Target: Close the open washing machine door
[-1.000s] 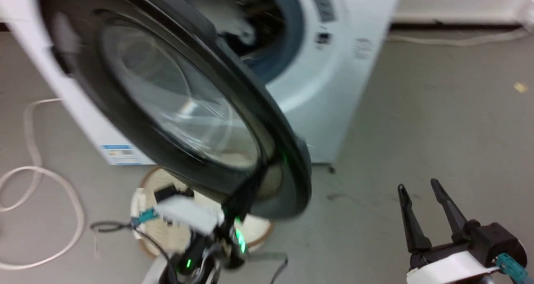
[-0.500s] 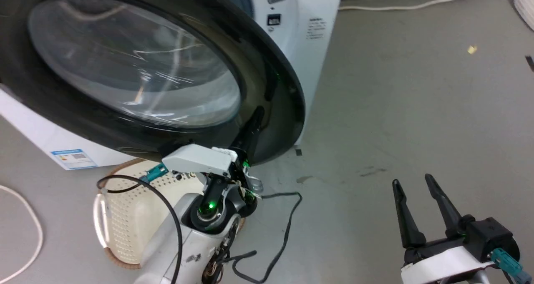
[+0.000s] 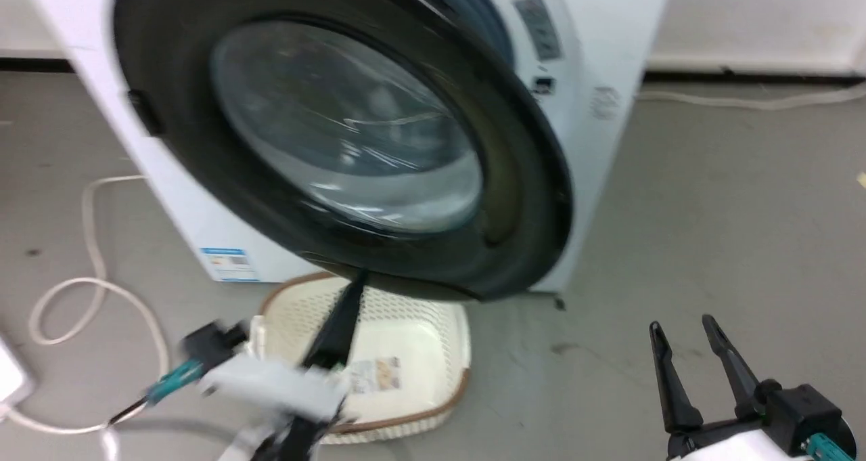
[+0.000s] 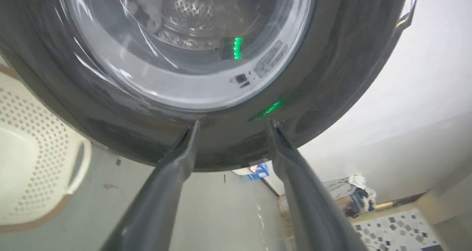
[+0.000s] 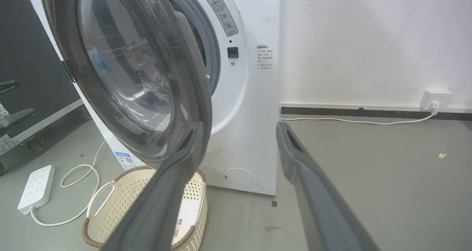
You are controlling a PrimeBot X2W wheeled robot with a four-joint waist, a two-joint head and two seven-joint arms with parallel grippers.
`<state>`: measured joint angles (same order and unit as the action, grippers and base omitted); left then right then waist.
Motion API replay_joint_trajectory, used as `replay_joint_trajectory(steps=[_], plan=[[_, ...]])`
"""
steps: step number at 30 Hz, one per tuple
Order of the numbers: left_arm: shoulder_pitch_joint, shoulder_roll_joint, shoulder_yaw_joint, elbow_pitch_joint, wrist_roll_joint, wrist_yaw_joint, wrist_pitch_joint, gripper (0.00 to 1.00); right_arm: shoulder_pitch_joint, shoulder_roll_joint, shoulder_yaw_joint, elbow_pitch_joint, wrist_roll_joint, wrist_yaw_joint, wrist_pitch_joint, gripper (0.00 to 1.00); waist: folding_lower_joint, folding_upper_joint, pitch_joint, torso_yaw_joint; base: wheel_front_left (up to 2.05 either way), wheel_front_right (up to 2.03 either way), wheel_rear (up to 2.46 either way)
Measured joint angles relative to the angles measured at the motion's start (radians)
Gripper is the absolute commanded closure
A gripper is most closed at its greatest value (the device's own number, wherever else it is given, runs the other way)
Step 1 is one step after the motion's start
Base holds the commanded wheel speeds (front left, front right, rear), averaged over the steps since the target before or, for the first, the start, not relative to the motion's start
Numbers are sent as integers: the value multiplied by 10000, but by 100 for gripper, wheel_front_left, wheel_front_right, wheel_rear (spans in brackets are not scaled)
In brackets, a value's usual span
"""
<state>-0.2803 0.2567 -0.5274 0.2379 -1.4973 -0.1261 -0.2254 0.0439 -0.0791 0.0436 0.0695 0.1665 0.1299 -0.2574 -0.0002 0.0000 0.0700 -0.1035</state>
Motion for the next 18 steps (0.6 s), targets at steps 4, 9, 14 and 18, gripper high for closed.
replay_joint_trajectory(steps=[4,9,14,18], plan=[[887,763,934,-301,2485,44,-307,0,216,0,-6,-115,-65,0,-2,0,0,0,-375,614,0,0,0],[1825,291,3127,-1668,7035,380,-322,0,323,0,-17,-178,-81,0,-2,0,0,0,-673,1298,0,0,0],[2771,-476,3722,-2782,10909,529,-322,0,341,12,-2,-176,-102,0,-2,0,0,0,-846,1580,0,0,0],[3168,-882,3724,-3039,12542,466,-320,0,360,42,21,-167,-102,0,-2,0,2,0,-851,1534,0,0,0]])
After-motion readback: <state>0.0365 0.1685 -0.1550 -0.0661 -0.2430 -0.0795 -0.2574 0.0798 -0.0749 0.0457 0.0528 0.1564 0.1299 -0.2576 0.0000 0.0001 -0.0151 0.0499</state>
